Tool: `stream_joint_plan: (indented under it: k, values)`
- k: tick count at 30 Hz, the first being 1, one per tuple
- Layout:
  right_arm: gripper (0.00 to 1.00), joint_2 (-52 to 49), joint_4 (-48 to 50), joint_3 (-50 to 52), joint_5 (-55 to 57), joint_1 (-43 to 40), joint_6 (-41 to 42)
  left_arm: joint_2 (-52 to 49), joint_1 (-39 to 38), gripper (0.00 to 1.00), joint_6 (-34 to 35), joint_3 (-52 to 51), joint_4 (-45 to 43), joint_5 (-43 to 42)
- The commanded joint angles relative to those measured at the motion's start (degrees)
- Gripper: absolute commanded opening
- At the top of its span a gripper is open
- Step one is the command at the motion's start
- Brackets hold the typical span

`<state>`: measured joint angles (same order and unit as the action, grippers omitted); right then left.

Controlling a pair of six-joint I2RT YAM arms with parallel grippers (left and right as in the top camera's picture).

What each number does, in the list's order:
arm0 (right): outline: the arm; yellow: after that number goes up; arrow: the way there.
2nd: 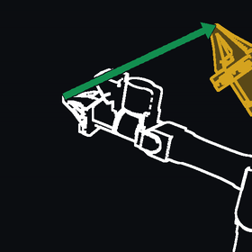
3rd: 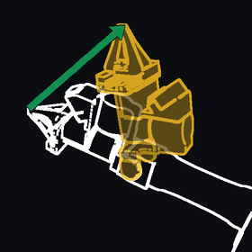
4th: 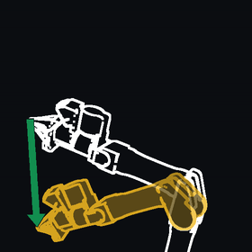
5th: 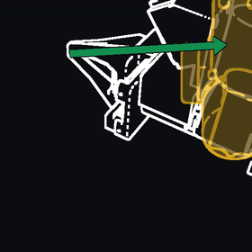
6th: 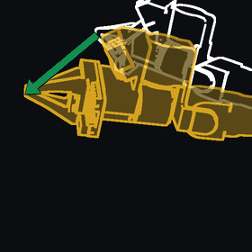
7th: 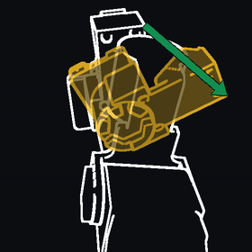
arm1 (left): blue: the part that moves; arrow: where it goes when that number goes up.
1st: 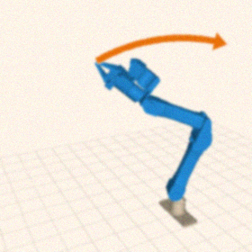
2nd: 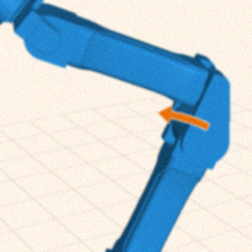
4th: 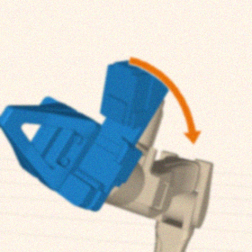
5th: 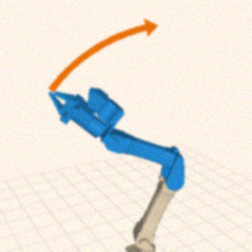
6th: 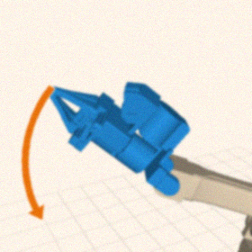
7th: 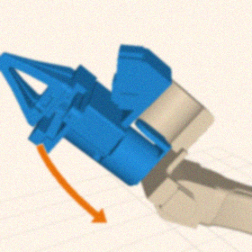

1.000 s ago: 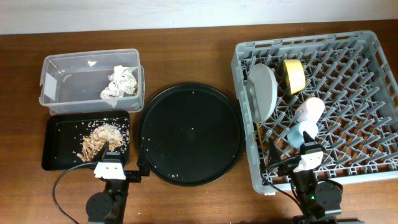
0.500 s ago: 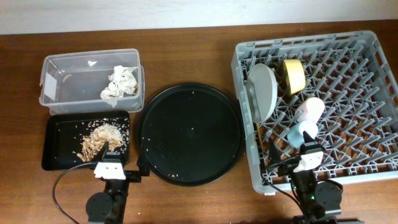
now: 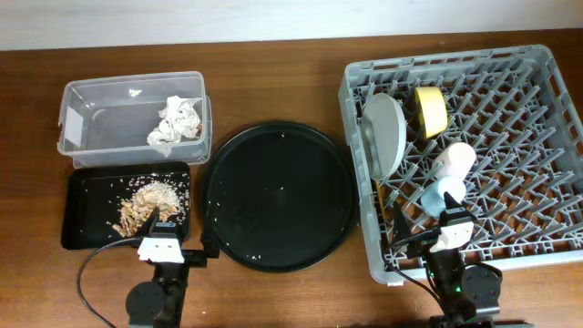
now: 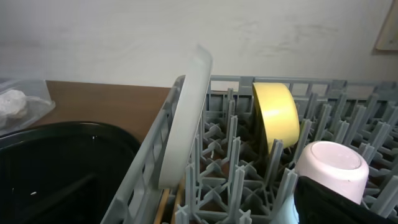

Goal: Sort waste into correct bins and load items into the dishwasher rack

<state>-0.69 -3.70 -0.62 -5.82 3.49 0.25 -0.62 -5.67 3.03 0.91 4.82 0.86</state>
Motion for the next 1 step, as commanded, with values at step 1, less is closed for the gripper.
stream_joint_plan:
  k: [1]
  values:
    - [0.99,0.3,-0.3,0.3,0.3,0.3,0.5,0.3,0.1,0.99,0.5,-0.3,0.0,-0.7]
